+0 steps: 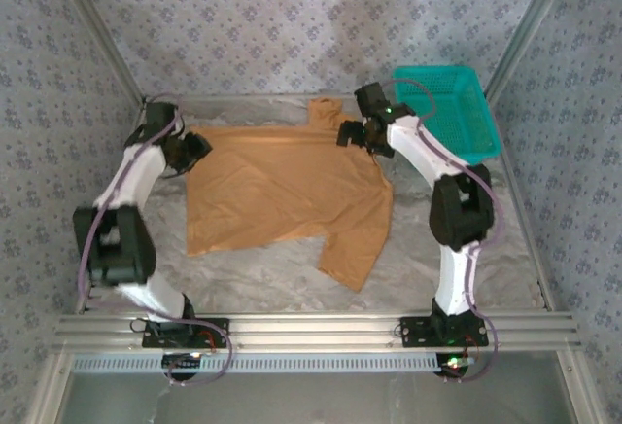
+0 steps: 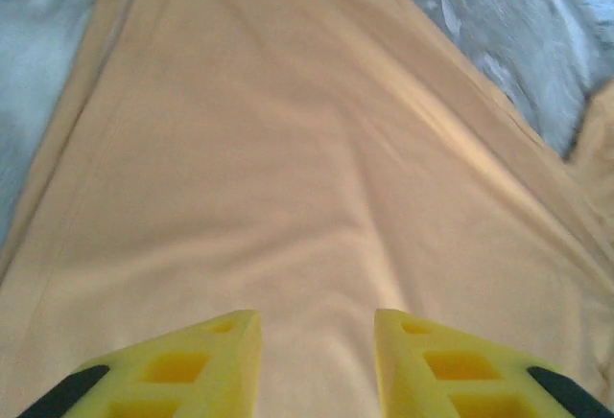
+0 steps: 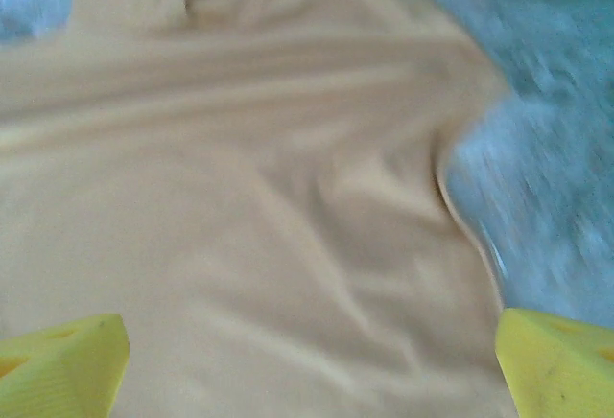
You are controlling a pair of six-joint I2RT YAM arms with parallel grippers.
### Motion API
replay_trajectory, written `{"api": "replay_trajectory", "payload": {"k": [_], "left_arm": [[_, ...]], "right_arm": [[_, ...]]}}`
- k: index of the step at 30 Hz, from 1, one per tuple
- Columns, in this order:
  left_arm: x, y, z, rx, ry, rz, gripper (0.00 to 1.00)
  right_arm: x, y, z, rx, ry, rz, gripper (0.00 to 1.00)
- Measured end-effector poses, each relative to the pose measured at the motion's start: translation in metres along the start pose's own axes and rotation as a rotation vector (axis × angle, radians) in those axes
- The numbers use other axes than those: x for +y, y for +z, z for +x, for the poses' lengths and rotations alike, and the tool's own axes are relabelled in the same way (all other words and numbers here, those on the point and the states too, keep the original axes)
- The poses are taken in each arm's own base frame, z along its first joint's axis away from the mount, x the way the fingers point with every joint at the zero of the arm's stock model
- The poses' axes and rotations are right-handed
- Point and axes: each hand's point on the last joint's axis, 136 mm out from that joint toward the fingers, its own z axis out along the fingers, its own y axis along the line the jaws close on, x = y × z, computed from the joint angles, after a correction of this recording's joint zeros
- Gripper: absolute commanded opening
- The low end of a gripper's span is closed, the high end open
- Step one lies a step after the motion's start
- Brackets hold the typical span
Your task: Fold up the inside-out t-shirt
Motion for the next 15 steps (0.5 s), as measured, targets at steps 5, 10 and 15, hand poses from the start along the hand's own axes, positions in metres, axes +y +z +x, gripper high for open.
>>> {"api": "replay_trajectory", "payload": {"k": [5,10,15], "left_arm": [[0.061,-0.028,0.085,0.073,-0.060,-0.085,0.36],[0.123,-0.024,0.156,0.224,-0.145,-0.252,0.37],[0.142,-0.031,0.169,0.197,-0.176,-0.306,0.41]], "right_arm": [[-0.015,-0.035,0.109,0.091,-0.116,0.045,0.83],[-0.042,-0.051,0.210,0.212,-0.146,0.050,0.68],[-0.047,-0.067,0.265,0.249,-0.143,-0.013,0.68]]}}
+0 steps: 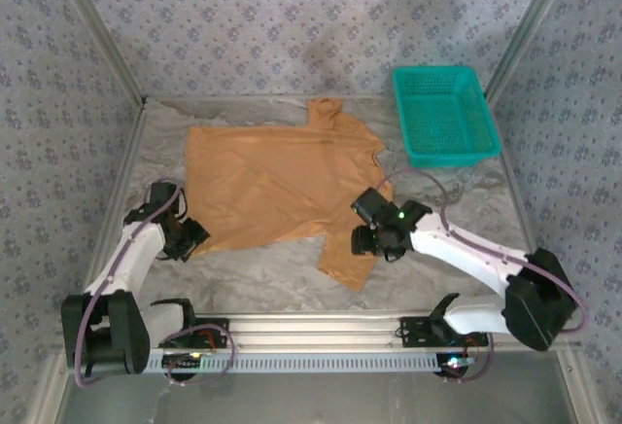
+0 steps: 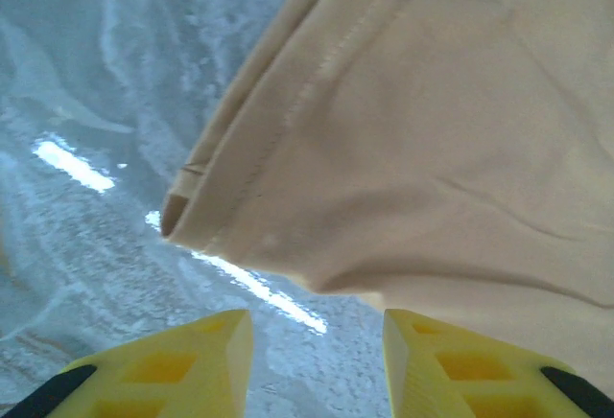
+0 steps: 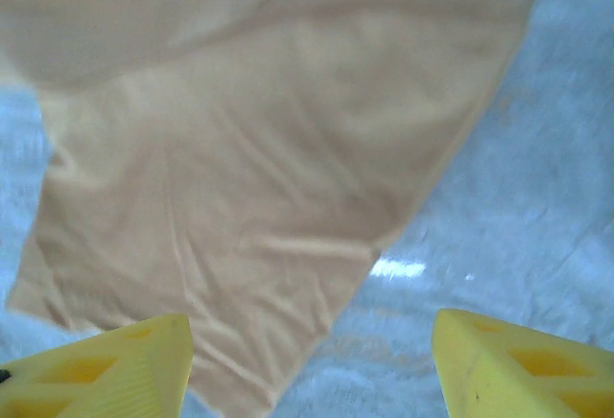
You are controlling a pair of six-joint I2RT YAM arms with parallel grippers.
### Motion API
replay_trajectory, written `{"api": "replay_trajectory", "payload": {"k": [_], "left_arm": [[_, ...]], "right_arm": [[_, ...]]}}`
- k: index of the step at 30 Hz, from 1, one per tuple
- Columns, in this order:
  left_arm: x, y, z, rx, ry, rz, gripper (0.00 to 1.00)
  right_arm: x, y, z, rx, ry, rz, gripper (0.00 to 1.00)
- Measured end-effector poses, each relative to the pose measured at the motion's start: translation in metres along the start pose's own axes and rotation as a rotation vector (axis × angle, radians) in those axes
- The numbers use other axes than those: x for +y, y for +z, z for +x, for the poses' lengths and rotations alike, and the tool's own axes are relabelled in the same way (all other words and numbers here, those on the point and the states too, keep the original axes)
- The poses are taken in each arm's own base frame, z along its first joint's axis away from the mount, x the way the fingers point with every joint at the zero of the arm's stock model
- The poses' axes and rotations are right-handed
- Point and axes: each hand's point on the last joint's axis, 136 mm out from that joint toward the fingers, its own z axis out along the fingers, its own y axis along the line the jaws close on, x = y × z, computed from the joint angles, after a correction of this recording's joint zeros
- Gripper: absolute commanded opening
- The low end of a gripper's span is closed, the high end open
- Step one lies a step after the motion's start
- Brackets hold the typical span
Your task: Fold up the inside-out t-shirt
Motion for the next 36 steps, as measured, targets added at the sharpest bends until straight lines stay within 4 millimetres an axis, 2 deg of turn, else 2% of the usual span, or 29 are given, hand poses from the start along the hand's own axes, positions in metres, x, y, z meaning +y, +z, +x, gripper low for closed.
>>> {"api": "replay_trajectory", "payload": {"k": [5,7,11,16,19,22,27,28,31,36], "left_arm": [[0.014,0.010,0.006,-0.003,-0.026,-0.033,0.41],[0.020,0.015,0.009,0.008,-0.029,-0.059,0.42],[0.023,0.024,0.006,0.010,-0.032,-0.091,0.42],[0.015,0.032,-0.006,-0.021,-0.042,-0.065,0.40],[0.015,0.038,-0.011,-0.022,-0.052,-0.068,0.33],[0.022,0.039,-0.011,-0.003,-0.068,-0.093,0.16],[0.026,0.037,-0.011,0.004,-0.071,-0.106,0.11],[0.026,0.036,-0.011,0.001,-0.069,-0.106,0.10],[0.025,0.031,-0.013,-0.021,-0.058,-0.098,0.07],[0.021,0.017,-0.013,-0.052,-0.057,-0.059,0.00]], "right_arm": [[-0.005,0.026,0.049,0.102,0.011,-0.013,0.68],[-0.005,0.034,0.061,0.135,0.016,-0.013,0.69],[0.006,0.041,0.068,0.155,0.014,-0.032,0.68],[0.008,0.043,0.068,0.162,0.020,-0.023,0.67],[0.005,0.044,0.069,0.176,0.017,0.008,0.54],[-0.002,0.046,0.069,0.189,0.015,0.056,0.34],[-0.013,0.044,0.070,0.203,0.017,0.102,0.03],[-0.012,0.044,0.069,0.204,0.016,0.091,0.00],[-0.005,0.041,0.066,0.190,0.012,0.050,0.00],[-0.002,0.016,0.058,0.123,0.020,-0.020,0.00]]}}
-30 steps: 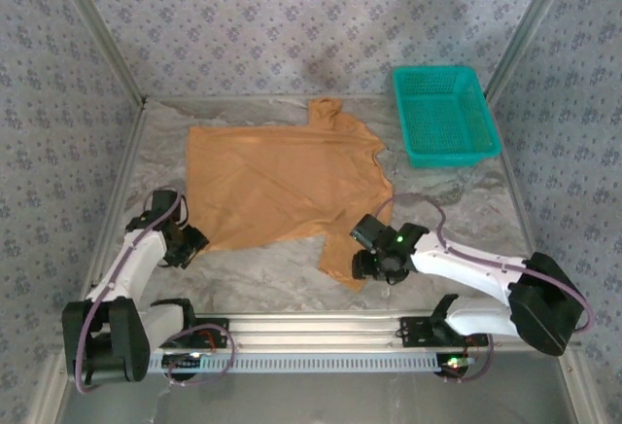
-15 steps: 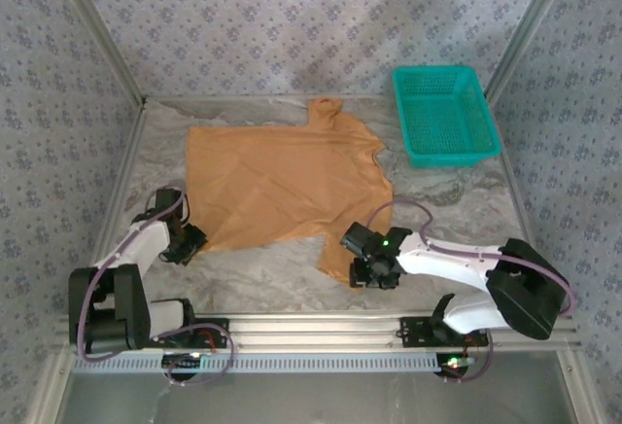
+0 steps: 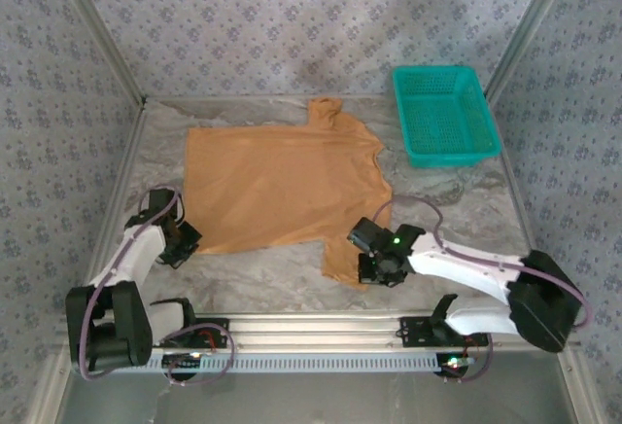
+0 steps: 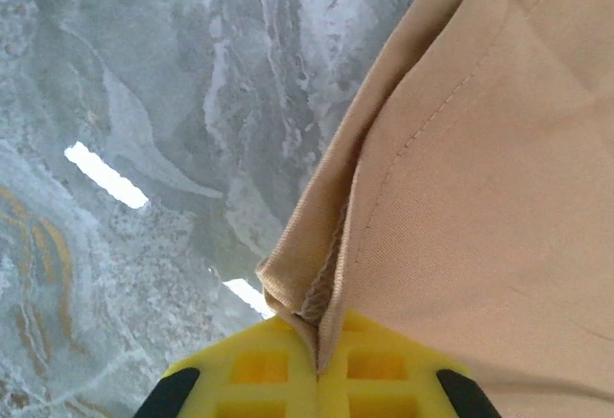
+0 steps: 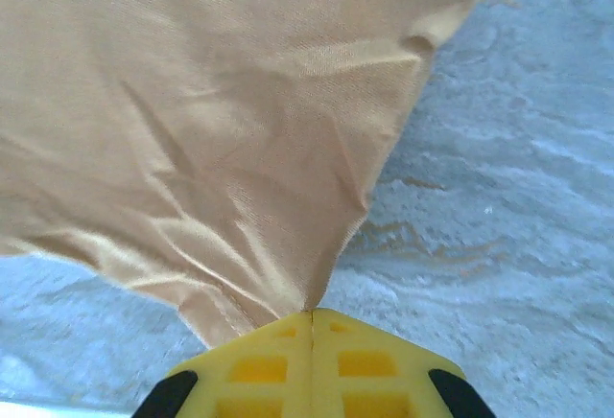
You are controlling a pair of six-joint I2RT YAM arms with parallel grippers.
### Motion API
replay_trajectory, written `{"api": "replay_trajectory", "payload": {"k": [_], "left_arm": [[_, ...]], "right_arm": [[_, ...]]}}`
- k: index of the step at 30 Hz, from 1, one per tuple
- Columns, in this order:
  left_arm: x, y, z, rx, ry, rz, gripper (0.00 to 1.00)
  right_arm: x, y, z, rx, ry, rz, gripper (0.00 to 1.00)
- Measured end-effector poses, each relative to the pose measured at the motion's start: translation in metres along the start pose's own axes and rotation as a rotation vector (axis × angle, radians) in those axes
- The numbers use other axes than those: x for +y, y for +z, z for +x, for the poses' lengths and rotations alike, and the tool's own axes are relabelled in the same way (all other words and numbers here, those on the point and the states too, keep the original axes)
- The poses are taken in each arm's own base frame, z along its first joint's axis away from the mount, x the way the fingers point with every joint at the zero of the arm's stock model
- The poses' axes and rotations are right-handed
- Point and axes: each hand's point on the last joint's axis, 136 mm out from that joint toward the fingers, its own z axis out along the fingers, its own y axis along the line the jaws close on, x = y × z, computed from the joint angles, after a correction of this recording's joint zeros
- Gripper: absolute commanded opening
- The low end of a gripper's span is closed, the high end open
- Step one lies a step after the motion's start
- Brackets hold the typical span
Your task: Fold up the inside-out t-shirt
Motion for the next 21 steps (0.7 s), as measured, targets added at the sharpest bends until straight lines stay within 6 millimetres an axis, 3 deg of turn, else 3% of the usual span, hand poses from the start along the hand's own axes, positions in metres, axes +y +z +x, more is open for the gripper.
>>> {"api": "replay_trajectory", "payload": {"k": [9,12,17,21], "left_arm": [[-0.007,-0.020,0.019,0.011,0.038,0.049,0.00],[-0.008,-0.032,0.016,0.000,0.040,0.047,0.00],[-0.031,-0.062,-0.009,-0.072,0.042,0.084,0.00],[-0.045,-0.058,-0.022,-0.057,0.050,0.067,0.00]], "right_arm": [[-0.013,-0.054,0.019,-0.091,0.050,-0.102,0.00],[-0.021,-0.077,0.017,-0.132,0.073,-0.103,0.00],[-0.026,-0.123,-0.023,-0.257,0.176,-0.134,0.00],[-0.039,-0.116,-0.060,-0.256,0.268,-0.095,0.00]]}}
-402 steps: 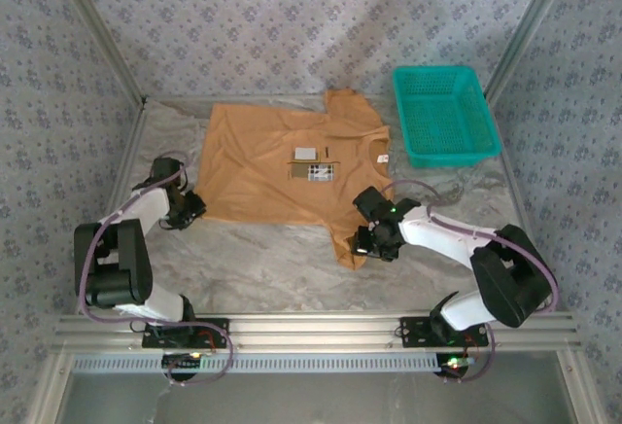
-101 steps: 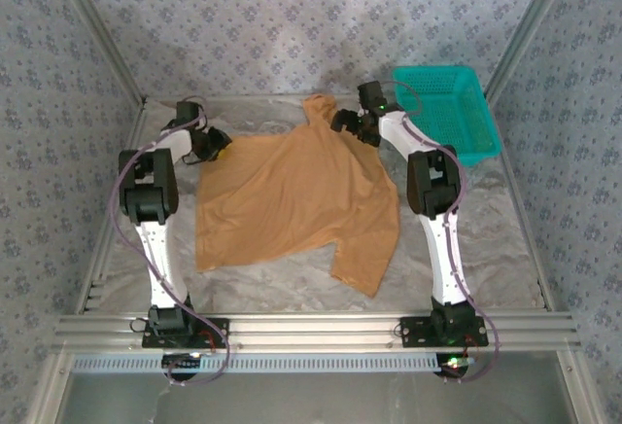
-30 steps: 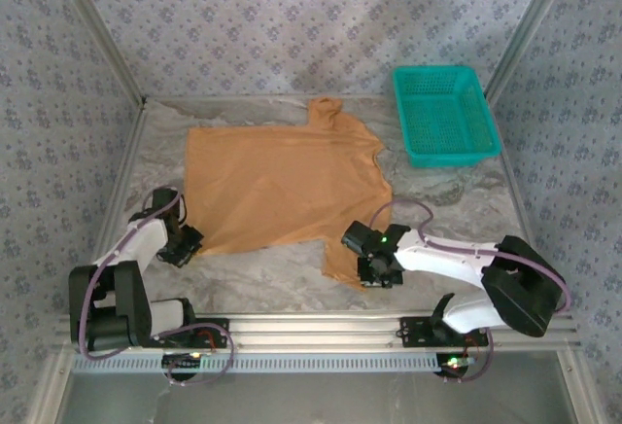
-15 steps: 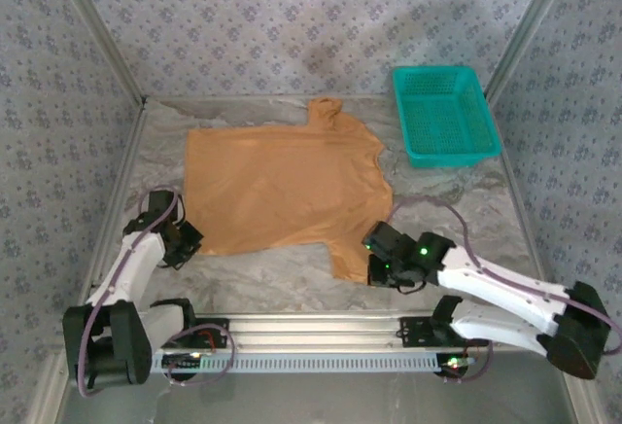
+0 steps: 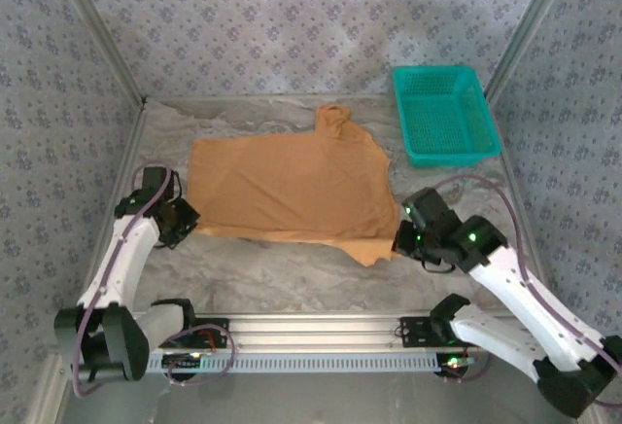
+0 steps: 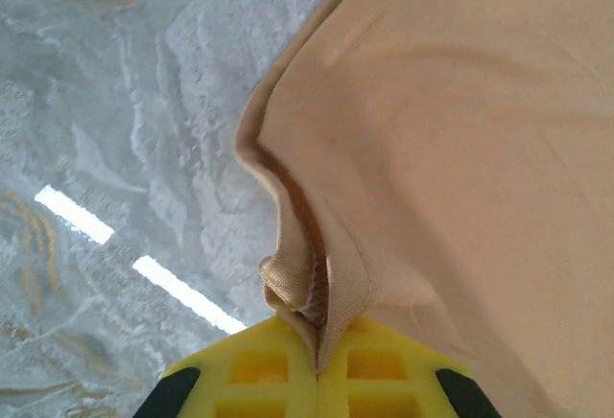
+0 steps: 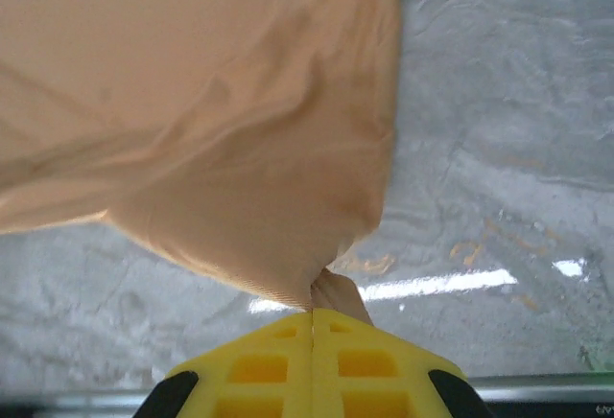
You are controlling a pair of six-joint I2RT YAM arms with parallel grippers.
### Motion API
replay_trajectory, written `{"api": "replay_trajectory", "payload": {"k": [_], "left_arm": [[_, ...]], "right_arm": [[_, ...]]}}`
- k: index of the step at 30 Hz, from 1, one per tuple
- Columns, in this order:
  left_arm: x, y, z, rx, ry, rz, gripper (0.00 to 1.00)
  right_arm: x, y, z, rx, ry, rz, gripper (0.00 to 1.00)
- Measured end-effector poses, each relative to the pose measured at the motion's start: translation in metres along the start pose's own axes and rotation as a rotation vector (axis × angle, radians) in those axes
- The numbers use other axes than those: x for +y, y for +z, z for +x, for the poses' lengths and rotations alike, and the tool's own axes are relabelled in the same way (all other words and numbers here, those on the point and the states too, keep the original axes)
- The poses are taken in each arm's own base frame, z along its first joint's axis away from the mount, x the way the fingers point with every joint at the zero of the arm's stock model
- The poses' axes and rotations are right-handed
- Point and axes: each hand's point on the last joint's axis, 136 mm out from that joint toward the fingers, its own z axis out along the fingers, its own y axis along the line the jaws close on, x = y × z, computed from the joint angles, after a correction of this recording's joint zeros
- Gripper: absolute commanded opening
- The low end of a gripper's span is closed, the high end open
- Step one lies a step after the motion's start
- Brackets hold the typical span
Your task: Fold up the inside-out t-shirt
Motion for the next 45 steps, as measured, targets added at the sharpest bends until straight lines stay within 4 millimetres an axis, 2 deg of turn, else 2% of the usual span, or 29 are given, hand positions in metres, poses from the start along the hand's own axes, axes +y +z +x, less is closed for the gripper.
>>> {"api": "replay_trajectory", "payload": {"k": [5,11,15,23,29,38,39,40,41,42,44,45], "left_arm": [[-0.012,0.025,-0.013,0.067,0.032,-0.076,0.00],[-0.037,0.041,-0.043,0.064,0.070,-0.103,0.00],[-0.044,0.053,-0.054,0.068,0.087,-0.125,0.00],[-0.053,0.076,-0.065,0.101,0.111,-0.159,0.00],[-0.063,0.088,-0.076,0.105,0.129,-0.169,0.00],[-0.060,0.108,-0.081,0.143,0.128,-0.205,0.00],[-0.061,0.110,-0.082,0.143,0.130,-0.205,0.04],[-0.061,0.112,-0.084,0.147,0.135,-0.207,0.17],[-0.062,0.114,-0.085,0.149,0.141,-0.208,0.31],[-0.062,0.115,-0.086,0.151,0.138,-0.209,0.40],[-0.064,0.117,-0.090,0.150,0.147,-0.208,0.51],[-0.065,0.116,-0.091,0.147,0.145,-0.206,0.53]], "right_arm": [[0.009,0.033,-0.041,0.045,0.000,0.048,0.00],[0.040,0.037,-0.104,-0.017,-0.038,-0.005,0.00],[0.057,0.043,-0.137,-0.044,-0.063,-0.025,0.00],[0.070,0.083,-0.165,0.015,-0.102,0.005,0.00],[0.075,0.099,-0.188,0.020,-0.116,0.017,0.00],[0.073,0.128,-0.213,0.048,-0.096,0.036,0.00],[0.073,0.132,-0.215,0.053,-0.093,0.039,0.00],[0.073,0.137,-0.217,0.062,-0.090,0.038,0.04],[0.074,0.142,-0.219,0.071,-0.086,0.035,0.20],[0.075,0.146,-0.221,0.078,-0.086,0.032,0.32],[0.077,0.155,-0.227,0.092,-0.094,0.028,0.51],[0.077,0.157,-0.228,0.094,-0.101,0.029,0.56]]}}
